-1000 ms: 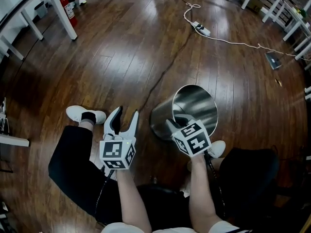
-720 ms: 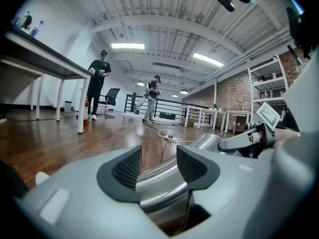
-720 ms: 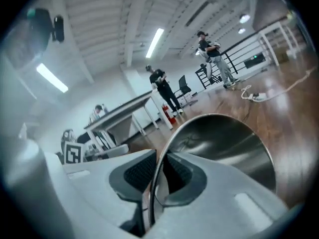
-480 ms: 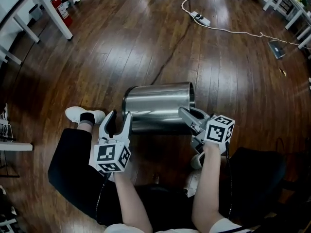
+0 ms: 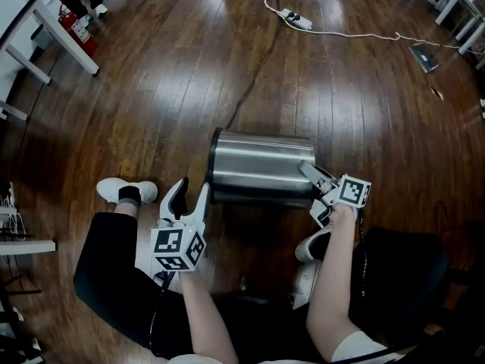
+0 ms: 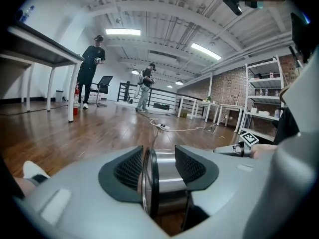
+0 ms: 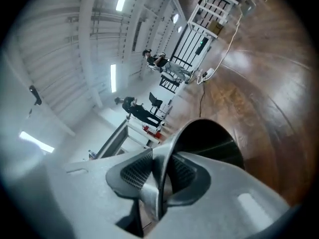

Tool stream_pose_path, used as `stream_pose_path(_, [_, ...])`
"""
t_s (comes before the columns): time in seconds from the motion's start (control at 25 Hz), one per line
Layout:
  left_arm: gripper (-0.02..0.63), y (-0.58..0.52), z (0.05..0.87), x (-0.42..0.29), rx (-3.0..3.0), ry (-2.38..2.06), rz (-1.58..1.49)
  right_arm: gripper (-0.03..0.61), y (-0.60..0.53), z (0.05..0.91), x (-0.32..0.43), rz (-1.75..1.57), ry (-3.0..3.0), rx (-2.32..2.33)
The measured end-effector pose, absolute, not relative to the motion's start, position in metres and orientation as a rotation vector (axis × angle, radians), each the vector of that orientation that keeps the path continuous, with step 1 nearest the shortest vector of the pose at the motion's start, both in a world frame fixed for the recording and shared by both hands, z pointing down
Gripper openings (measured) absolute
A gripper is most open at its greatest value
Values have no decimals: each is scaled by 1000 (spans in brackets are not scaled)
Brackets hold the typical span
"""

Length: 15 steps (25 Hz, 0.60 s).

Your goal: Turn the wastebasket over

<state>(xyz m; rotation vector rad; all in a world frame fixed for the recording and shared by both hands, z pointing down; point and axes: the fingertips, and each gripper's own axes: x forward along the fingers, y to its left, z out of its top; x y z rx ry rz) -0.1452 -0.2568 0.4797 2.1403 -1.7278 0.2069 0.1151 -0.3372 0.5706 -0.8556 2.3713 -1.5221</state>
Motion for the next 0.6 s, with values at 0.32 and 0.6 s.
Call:
stream_pose_path(0.32, [221,-276,503,-135,2129,-1691,230,189,-347,568,146,-1302,2638,-1264])
stream_pose_path(0.6, [286,-303,540,-142,2025,-1593,17,189,-326,541,163,-1287,2718,-1495])
